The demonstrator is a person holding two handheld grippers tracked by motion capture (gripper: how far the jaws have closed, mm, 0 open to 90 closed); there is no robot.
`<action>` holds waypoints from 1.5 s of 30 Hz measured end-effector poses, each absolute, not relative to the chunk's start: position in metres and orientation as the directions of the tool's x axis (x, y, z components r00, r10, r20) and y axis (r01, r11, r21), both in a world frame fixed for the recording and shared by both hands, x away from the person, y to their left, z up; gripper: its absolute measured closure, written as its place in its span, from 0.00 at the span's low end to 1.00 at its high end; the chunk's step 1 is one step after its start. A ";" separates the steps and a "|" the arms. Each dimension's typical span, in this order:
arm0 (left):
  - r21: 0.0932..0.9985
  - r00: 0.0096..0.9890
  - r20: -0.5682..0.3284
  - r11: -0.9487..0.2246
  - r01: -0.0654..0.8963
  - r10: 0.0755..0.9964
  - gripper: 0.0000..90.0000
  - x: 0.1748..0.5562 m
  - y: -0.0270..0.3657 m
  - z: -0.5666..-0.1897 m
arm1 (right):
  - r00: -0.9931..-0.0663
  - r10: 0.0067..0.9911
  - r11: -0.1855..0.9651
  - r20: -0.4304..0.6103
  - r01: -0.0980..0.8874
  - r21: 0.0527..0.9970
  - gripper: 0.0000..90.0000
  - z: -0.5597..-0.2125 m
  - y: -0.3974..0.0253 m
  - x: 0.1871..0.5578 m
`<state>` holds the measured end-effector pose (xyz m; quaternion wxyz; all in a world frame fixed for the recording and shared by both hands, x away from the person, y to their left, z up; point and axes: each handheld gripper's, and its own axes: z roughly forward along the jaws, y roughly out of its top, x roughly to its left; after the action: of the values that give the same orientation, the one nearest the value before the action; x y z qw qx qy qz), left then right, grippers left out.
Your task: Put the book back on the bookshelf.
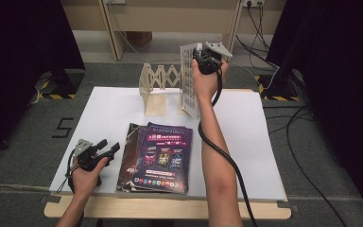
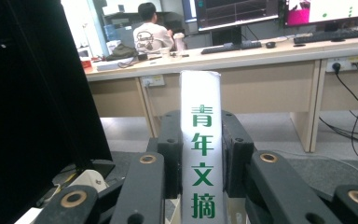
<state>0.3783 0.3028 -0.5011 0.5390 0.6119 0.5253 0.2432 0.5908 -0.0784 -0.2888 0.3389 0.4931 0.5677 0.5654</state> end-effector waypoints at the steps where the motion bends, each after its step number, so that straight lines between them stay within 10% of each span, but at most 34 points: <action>1: 0.915 0.331 -0.273 0.137 0.380 0.903 0.38 0.379 0.303 -0.501 | -0.283 0.944 -0.123 0.169 0.173 0.977 0.82 -0.291 -0.078 0.592; 45: 0.915 0.333 -0.268 0.131 0.382 0.904 0.38 0.378 0.303 -0.501 | -0.321 0.938 -0.094 0.128 0.117 0.989 0.83 -0.297 -0.082 0.584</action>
<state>0.3784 0.3027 -0.5011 0.5390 0.6131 0.5243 0.2421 0.5838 -0.0817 -0.2974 0.3551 0.4619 0.5715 0.5779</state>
